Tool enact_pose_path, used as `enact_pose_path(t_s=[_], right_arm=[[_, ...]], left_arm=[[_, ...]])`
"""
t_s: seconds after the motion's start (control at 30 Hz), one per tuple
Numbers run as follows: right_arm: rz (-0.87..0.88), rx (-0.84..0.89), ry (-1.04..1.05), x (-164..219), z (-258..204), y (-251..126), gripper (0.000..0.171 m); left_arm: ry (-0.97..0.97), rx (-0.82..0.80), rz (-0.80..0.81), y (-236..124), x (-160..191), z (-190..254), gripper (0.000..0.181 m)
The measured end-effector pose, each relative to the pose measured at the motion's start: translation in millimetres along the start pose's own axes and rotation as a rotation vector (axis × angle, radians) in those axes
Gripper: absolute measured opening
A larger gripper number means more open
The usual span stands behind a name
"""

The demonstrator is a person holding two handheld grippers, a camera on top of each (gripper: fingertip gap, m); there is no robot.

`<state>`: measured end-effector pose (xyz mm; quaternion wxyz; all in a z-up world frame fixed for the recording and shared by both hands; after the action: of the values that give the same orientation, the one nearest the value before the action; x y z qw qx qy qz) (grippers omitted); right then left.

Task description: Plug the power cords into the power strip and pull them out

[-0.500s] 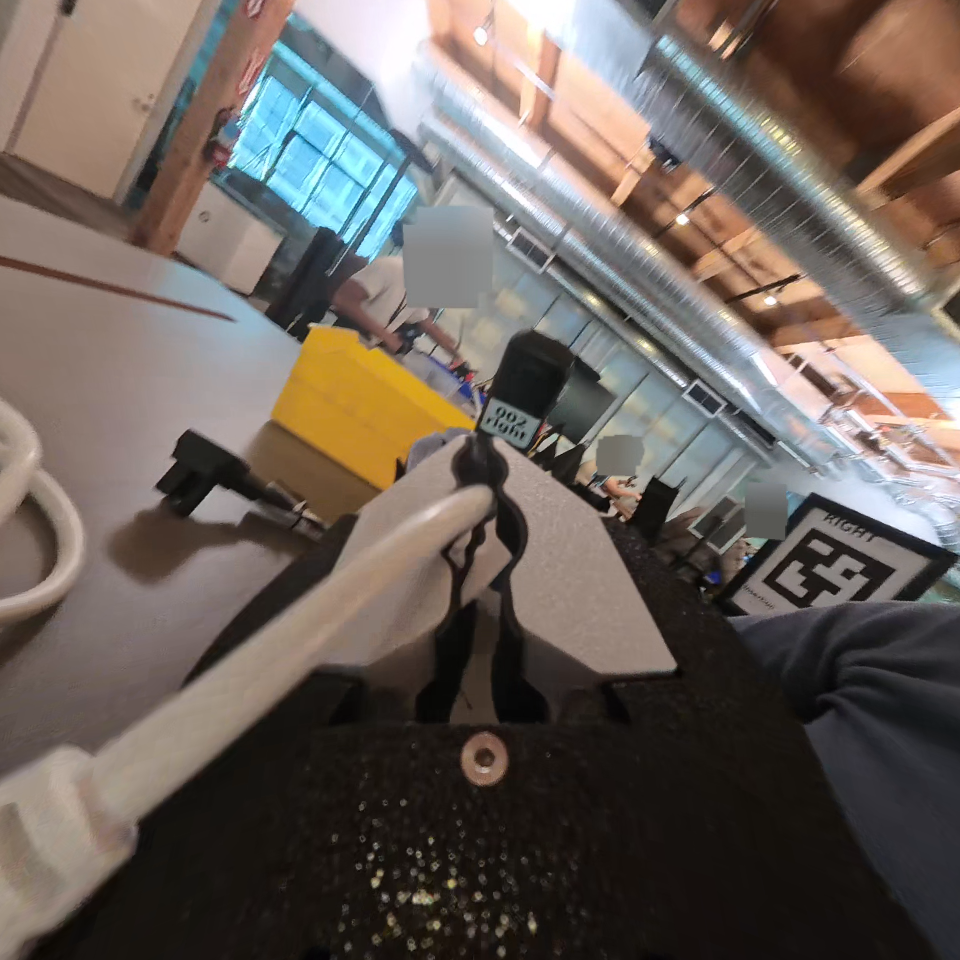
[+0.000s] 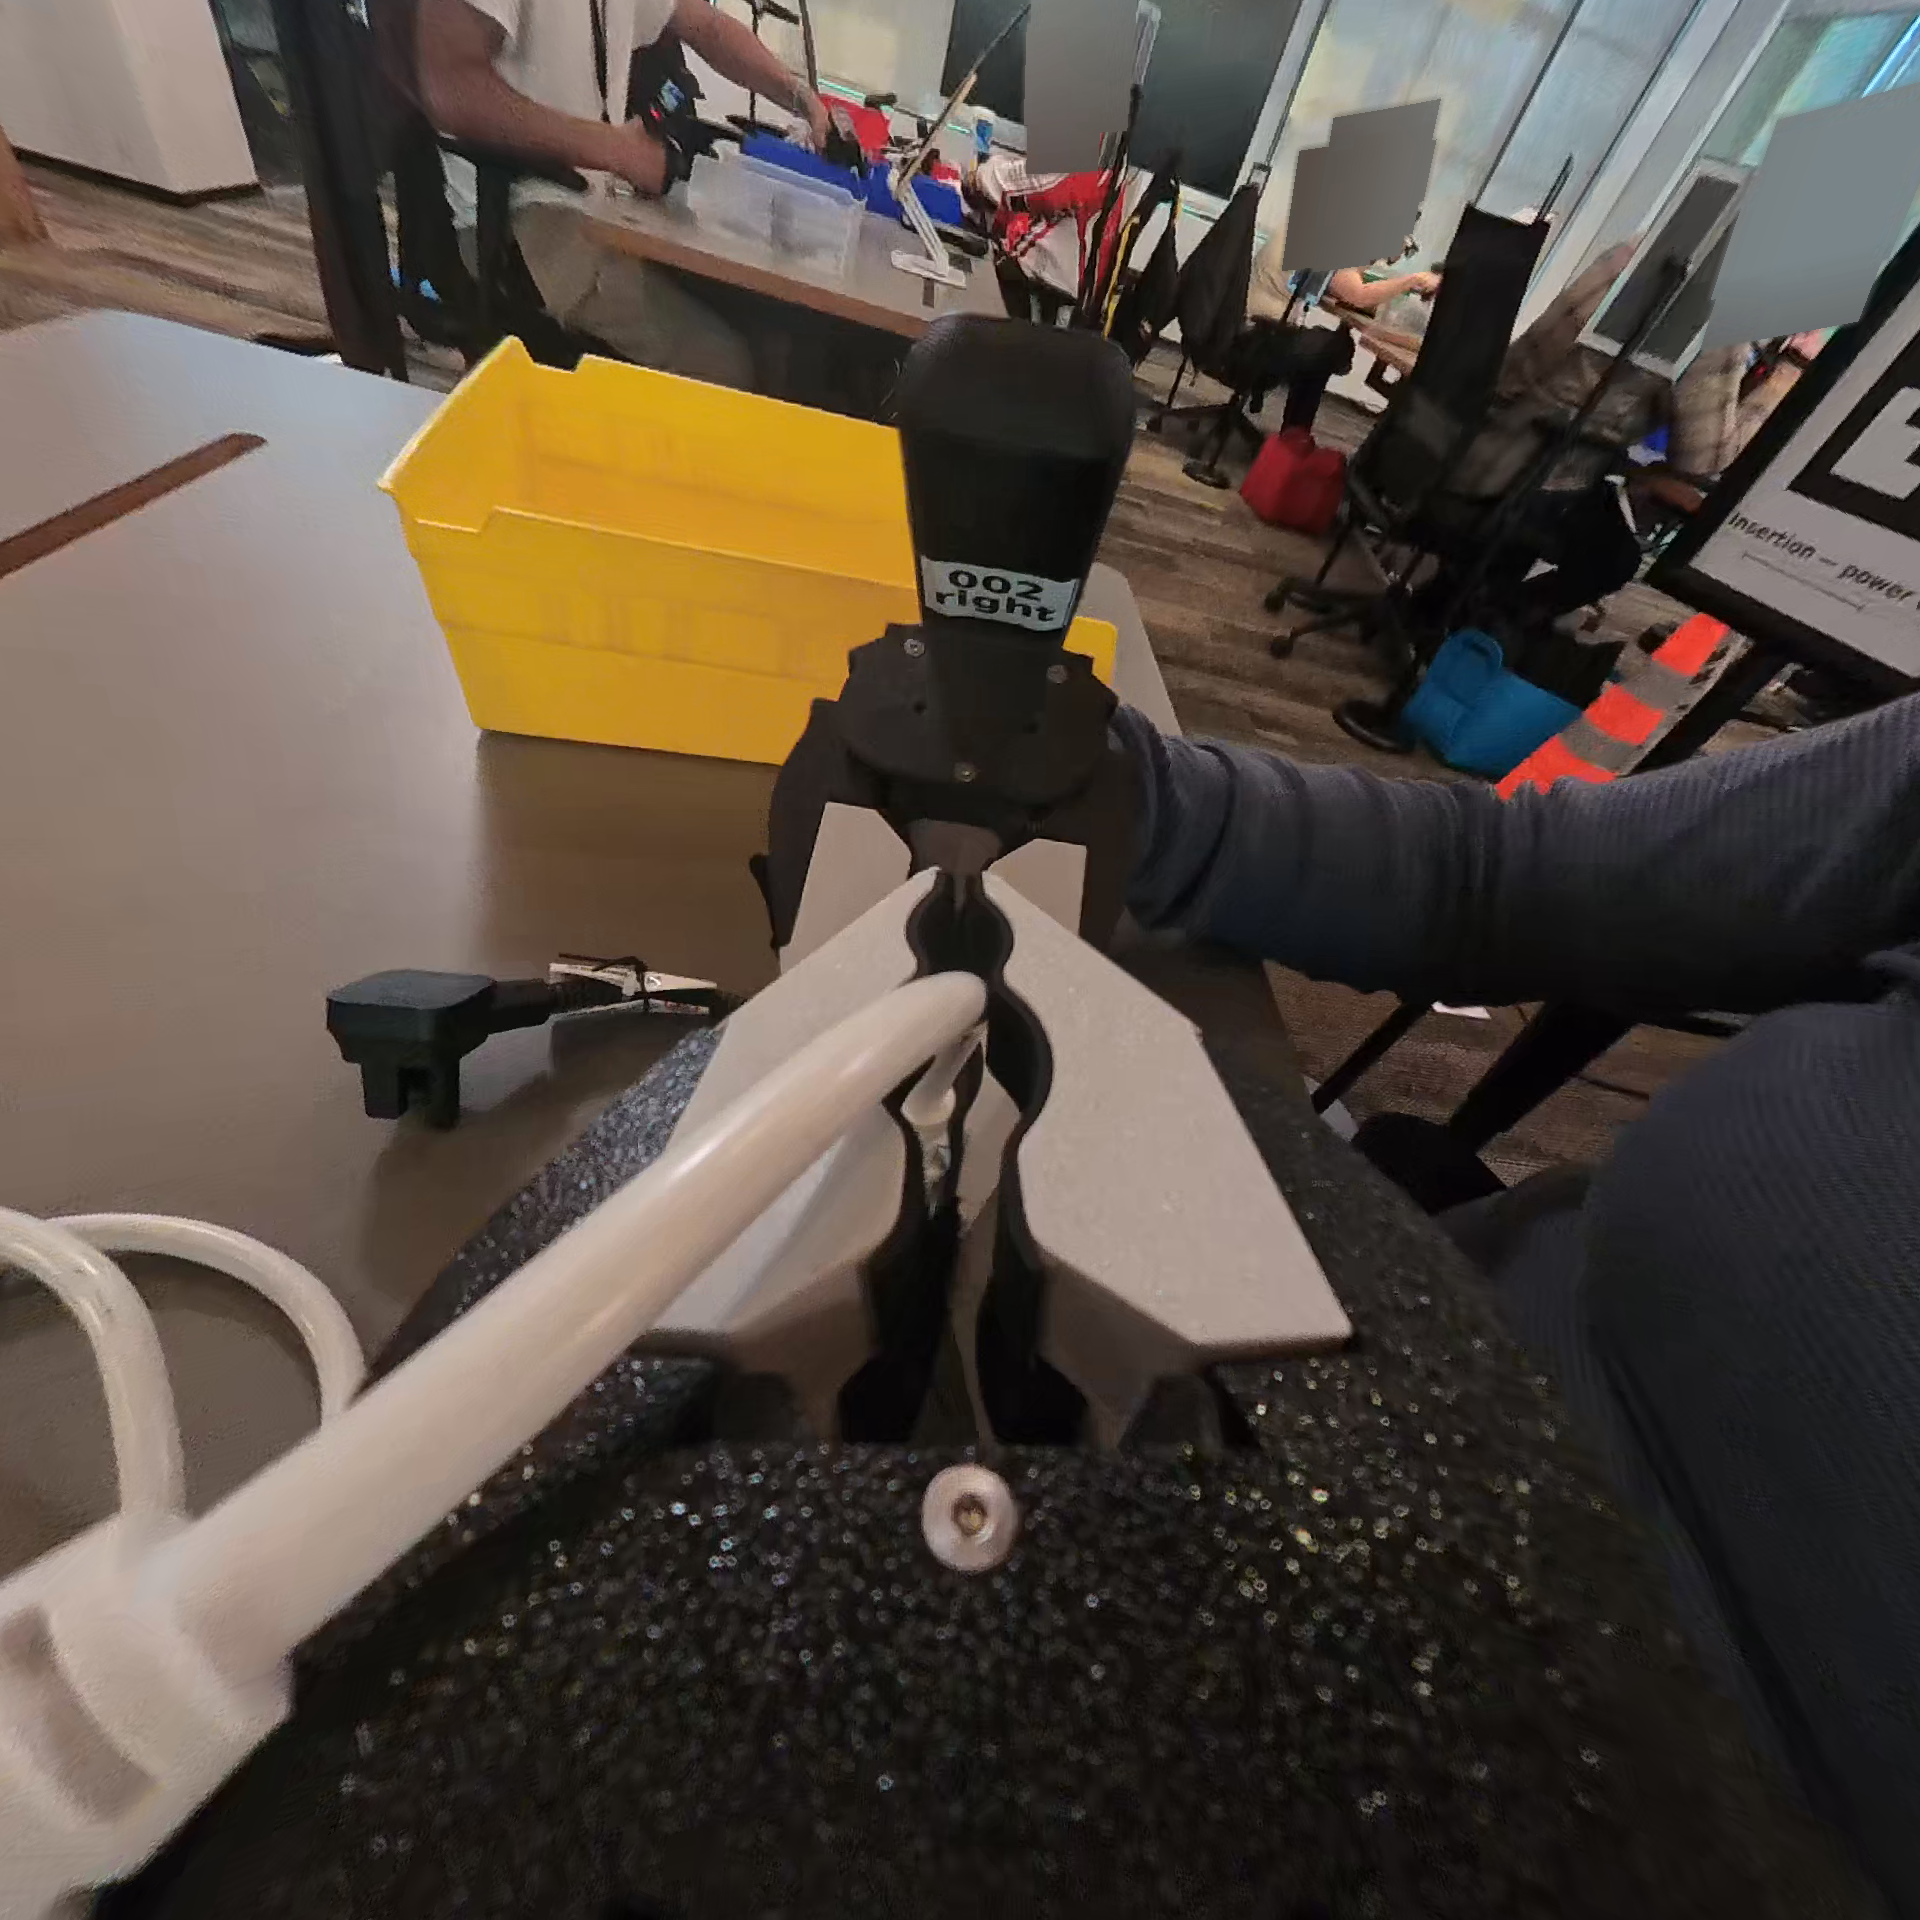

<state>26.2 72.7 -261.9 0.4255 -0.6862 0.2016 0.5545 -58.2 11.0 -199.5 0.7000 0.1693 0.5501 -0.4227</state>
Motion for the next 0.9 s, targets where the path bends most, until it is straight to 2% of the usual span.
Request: enact_pose_path(t_s=[0.33, 0.63, 0.9], right_arm=[[-0.023, 0.004, 0.01, 2.3, -0.4, -6.8, 0.023], [-0.033, -0.033, 0.008, 4.9, 3.8, -3.5, 0.024], [-0.025, -0.059, 0.034, 5.5, 4.2, -0.8, 0.024]], left_arm=[[-0.051, 0.013, 0.054, 2.2, 4.4, -1.6, 0.0], [-0.109, -0.11, 0.051, 3.3, 7.8, 2.1, 0.0], [-0.126, -0.091, 0.066, -0.2, 11.7, 2.0, 0.0]])
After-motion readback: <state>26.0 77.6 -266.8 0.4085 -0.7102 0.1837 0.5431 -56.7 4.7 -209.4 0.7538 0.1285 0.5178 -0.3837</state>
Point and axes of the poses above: each gripper's, where its closed fingertips meet, y out along the fingers, x out of its underside, z = x × y across the jaws, the point moved 8 cm from there along -y, back along the fingers, and after that the axes turned 6 degrees about -y, right-handed, at the moved point
